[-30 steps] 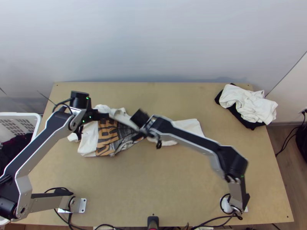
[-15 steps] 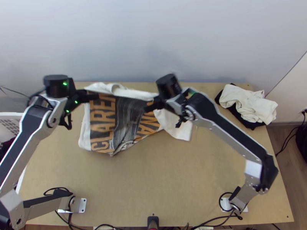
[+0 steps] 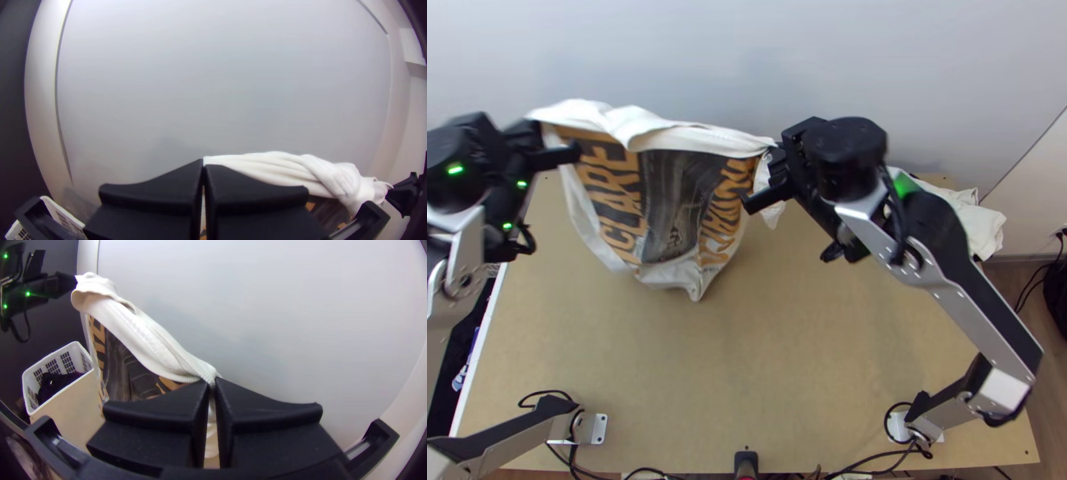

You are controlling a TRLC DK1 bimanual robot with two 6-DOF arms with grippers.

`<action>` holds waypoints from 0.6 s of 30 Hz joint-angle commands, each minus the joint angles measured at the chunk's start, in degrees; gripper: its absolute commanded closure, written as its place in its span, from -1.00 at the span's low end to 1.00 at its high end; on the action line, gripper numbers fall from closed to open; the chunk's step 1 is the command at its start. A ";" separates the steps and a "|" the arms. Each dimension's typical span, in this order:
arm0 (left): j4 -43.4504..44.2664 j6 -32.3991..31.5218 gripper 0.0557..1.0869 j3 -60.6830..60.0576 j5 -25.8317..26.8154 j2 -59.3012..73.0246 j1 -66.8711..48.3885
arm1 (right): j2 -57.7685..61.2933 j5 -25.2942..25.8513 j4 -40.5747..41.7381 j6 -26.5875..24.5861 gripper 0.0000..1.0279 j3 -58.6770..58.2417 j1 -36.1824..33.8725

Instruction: Fold the t-shirt

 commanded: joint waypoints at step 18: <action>27.76 19.43 0.92 3.87 -13.34 -10.88 -0.71 | -9.37 18.34 5.63 -13.59 0.95 1.81 10.90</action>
